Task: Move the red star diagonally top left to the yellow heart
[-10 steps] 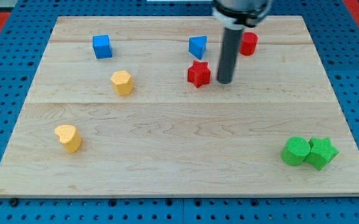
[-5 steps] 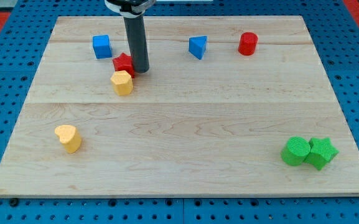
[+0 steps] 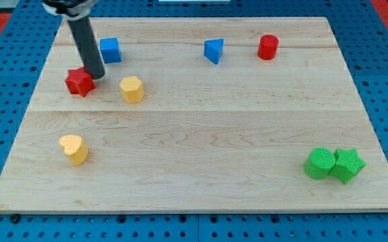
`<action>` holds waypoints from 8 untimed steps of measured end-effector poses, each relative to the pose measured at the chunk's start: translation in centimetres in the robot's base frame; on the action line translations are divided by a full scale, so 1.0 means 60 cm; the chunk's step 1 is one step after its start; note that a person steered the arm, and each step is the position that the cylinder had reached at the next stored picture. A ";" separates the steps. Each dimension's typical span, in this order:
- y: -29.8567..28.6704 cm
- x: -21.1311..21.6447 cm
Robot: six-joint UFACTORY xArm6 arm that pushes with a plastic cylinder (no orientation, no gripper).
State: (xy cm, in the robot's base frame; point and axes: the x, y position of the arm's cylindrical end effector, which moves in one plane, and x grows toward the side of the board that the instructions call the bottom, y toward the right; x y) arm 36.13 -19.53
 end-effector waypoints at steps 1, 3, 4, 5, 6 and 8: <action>-0.007 -0.002; -0.042 -0.016; -0.073 0.016; -0.074 0.021; -0.041 0.016; 0.001 0.035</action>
State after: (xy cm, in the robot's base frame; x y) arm 38.21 -19.46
